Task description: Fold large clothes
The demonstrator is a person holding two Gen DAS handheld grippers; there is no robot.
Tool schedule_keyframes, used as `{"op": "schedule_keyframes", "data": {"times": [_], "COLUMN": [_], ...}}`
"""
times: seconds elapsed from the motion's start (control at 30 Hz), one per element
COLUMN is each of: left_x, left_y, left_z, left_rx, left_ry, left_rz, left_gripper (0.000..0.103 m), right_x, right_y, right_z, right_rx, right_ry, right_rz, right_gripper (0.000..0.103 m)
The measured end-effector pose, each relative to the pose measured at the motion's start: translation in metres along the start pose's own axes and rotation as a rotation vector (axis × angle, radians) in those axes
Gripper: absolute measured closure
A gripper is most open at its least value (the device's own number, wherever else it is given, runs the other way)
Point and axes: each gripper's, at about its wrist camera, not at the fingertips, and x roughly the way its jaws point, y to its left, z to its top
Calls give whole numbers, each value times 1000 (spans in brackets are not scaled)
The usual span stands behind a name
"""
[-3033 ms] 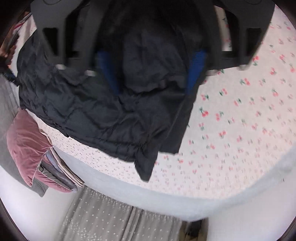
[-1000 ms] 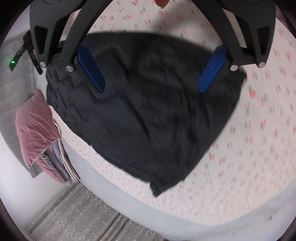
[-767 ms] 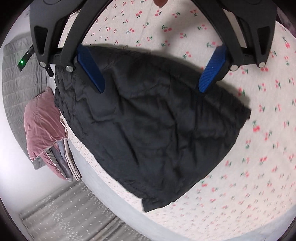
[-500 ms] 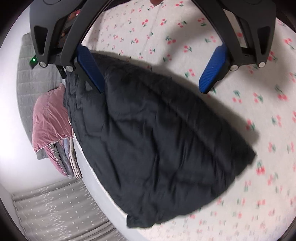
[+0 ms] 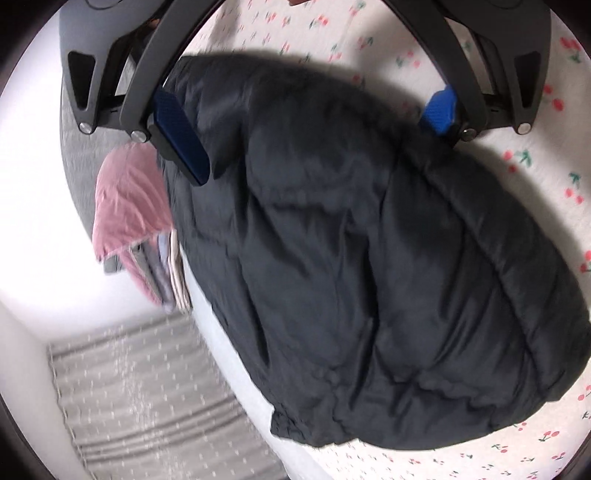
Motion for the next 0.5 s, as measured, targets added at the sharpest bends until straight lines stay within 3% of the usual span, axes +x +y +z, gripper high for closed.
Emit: {"op": "schedule_keyframes", "data": {"times": [0.3, 0.33, 0.43, 0.5], "left_x": [16, 16, 19, 23], "left_y": [-1, -1, 3, 3], "left_z": [18, 20, 31, 38], "left_rx": [-81, -91, -113, -104], "left_ry": [-165, -179, -220, -229], "left_rz": [11, 16, 55, 64], "left_gripper": [4, 6, 30, 37], "right_x": [2, 1, 0, 1], "right_y": [12, 16, 23, 30], "right_z": [-4, -4, -4, -4], "right_rx": [-30, -38, -52, -66], "right_ry": [-11, -17, -32, -41], "right_rz": [-3, 2, 24, 36], "right_gripper": [29, 29, 29, 29]}}
